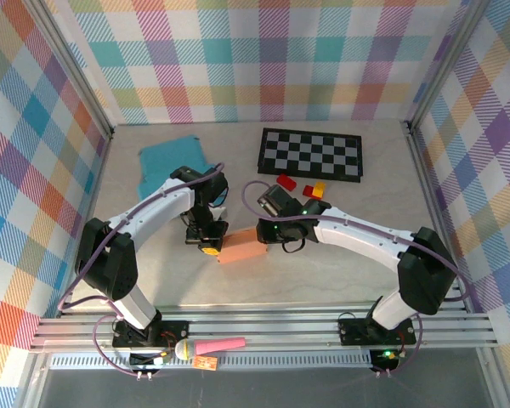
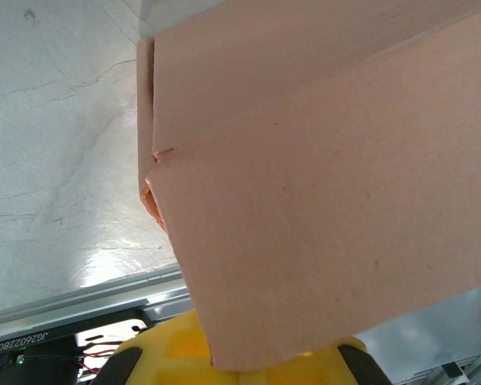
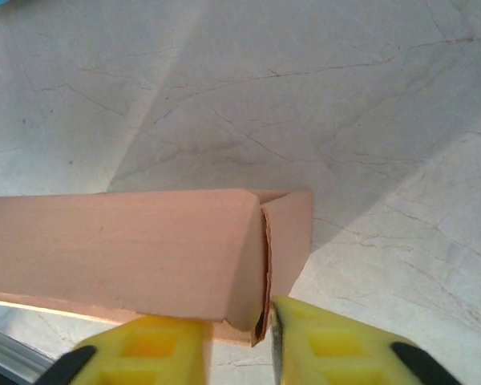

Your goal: Fold the paper box

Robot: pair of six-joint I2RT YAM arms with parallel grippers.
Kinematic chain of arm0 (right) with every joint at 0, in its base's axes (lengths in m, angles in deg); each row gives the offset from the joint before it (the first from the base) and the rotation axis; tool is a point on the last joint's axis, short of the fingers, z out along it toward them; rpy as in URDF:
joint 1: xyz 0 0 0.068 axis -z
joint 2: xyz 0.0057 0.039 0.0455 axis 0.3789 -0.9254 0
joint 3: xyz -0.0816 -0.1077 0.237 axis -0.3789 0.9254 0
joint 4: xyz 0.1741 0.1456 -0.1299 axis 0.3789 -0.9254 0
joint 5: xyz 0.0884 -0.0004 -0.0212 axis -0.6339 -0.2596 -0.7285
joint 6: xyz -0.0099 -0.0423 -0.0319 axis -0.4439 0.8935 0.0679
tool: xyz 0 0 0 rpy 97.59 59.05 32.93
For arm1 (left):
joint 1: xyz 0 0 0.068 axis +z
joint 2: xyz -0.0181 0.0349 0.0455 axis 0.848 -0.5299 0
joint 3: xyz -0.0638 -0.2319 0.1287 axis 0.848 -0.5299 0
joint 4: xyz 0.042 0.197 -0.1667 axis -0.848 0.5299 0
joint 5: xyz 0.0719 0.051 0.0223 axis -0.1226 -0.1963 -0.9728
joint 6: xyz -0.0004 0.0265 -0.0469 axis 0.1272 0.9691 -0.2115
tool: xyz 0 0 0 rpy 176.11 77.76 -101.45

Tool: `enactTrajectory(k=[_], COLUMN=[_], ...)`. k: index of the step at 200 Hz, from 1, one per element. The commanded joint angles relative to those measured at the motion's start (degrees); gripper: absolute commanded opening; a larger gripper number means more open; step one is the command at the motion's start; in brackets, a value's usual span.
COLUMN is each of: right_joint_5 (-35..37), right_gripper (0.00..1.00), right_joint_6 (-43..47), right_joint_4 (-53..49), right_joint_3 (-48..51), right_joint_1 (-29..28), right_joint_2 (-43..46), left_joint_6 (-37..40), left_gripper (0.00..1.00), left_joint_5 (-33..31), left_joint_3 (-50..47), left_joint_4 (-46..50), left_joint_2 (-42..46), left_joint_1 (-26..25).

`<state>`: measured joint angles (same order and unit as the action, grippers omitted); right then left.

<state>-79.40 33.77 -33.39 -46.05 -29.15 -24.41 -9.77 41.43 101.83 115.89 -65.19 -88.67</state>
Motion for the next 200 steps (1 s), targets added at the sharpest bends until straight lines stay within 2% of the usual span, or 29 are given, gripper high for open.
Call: enactTrajectory(k=[1,70,99,156,200], right_joint_5=[-1.5,-6.9,-8.4,-12.9,-12.0], right_gripper=[0.35,0.69,0.8,0.83,0.82], right_joint_6=[-2.2,-12.8,-24.2,-51.7,-56.5], right_joint_4=[-1.7,-1.1,1.9,17.9,24.1], right_joint_3=[1.3,4.9,5.6,12.3,13.6], right_joint_1=[-0.4,-0.3,1.1,4.4,4.7], right_joint_2=[3.7,11.8,13.0,10.2,6.8], left_joint_6=[-1.0,-1.6,-1.6,-1.9,-2.2], left_gripper=[0.0,0.0,0.0,0.0,0.0], left_joint_5=[1.0,1.8,2.2,2.4,2.7], left_joint_3=[-0.9,-0.5,-0.6,-0.8,-1.1], left_joint_4=[-0.4,-1.3,-1.4,-1.6,-1.9], left_joint_2=[1.8,1.1,1.0,1.1,1.5], left_joint_1=[-0.4,-0.5,-0.5,-0.5,-0.7])
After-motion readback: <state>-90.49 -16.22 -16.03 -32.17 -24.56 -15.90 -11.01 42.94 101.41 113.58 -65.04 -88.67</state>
